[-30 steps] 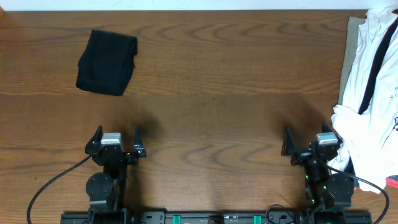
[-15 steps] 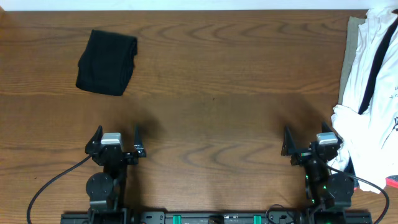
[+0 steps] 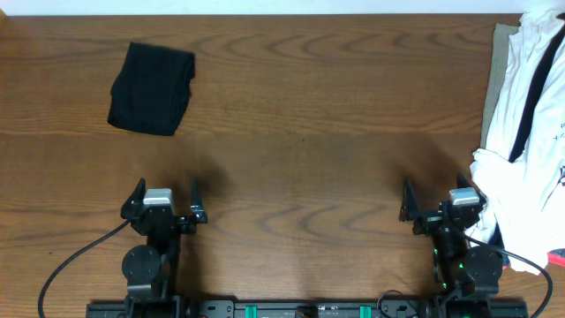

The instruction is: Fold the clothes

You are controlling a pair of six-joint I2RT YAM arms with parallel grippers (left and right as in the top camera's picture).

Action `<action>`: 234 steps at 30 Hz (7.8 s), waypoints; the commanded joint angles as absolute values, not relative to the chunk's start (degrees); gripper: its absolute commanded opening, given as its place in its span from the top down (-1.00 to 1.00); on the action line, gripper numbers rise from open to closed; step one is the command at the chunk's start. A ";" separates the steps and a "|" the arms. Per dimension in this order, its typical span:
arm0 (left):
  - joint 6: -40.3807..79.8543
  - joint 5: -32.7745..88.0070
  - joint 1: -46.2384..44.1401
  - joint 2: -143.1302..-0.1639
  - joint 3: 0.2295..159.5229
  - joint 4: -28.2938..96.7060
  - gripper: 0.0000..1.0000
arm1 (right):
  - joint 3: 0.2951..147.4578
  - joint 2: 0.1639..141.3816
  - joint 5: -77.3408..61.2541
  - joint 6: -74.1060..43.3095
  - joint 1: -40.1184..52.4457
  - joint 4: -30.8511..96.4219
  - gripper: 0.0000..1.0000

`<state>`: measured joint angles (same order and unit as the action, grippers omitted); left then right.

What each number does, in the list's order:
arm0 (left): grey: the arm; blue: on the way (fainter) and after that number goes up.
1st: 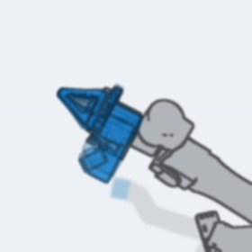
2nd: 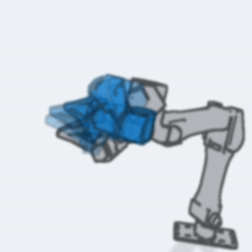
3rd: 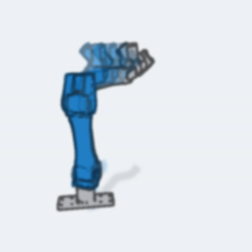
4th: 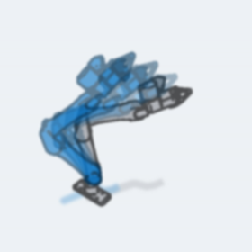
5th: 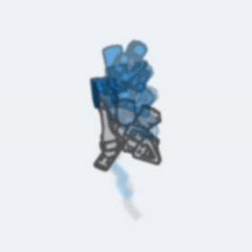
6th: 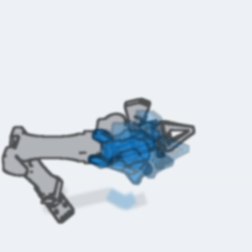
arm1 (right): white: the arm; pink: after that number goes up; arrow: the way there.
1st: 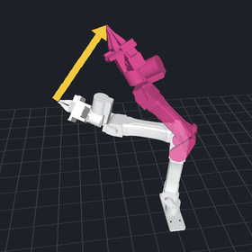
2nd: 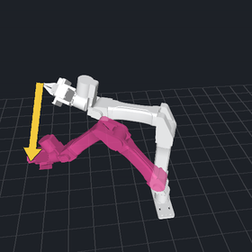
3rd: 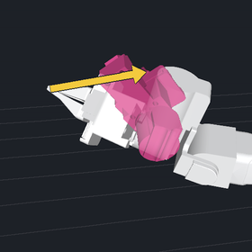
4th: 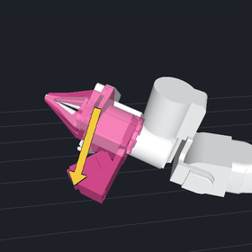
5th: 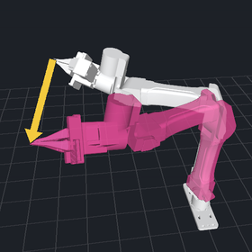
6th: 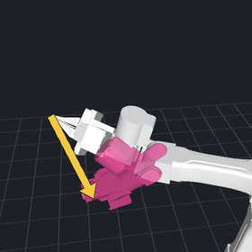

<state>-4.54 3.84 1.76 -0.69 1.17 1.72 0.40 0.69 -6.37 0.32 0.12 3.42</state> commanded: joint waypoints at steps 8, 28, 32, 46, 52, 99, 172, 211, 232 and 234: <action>-4.91 3.62 1.52 -0.23 0.23 3.75 -0.96 | 0.32 0.43 -6.22 0.91 -0.56 3.66 -0.98; -3.97 19.90 1.52 -0.82 10.94 4.23 -0.96 | 3.70 0.43 -5.69 -3.77 -0.56 5.63 -0.98; -2.28 19.90 1.52 -6.00 21.71 10.20 -0.96 | 12.99 1.17 -0.30 -4.23 -0.56 15.20 -0.98; -2.28 21.89 1.52 -41.54 47.13 35.51 -0.96 | 48.64 38.17 3.66 -3.79 -0.60 41.67 -0.99; -2.28 21.89 1.52 -48.93 47.13 35.83 -0.96 | 66.15 62.08 5.89 -1.17 -2.28 52.58 -0.99; -2.31 21.87 1.52 -68.47 47.11 35.79 -0.96 | 74.08 105.82 13.50 -2.07 -21.06 54.89 -0.30; -2.31 21.87 1.52 -68.47 47.11 35.79 -0.96 | 94.45 99.85 -7.68 -12.12 -8.34 68.90 0.97; -2.31 21.87 1.52 -68.47 47.11 35.79 -0.96 | 94.37 114.21 -12.97 -22.74 24.16 0.14 -0.64; 0.47 22.20 1.52 -68.42 47.13 30.76 -0.96 | 94.04 89.97 -3.62 -11.05 -11.16 67.40 -0.99; 3.70 25.17 1.52 -68.42 47.13 30.65 -0.96 | 93.91 90.24 -3.62 -11.07 -13.50 68.66 -0.99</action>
<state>-1.23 21.50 1.76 -68.27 46.19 30.89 94.02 89.76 -4.43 -12.19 -10.07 67.40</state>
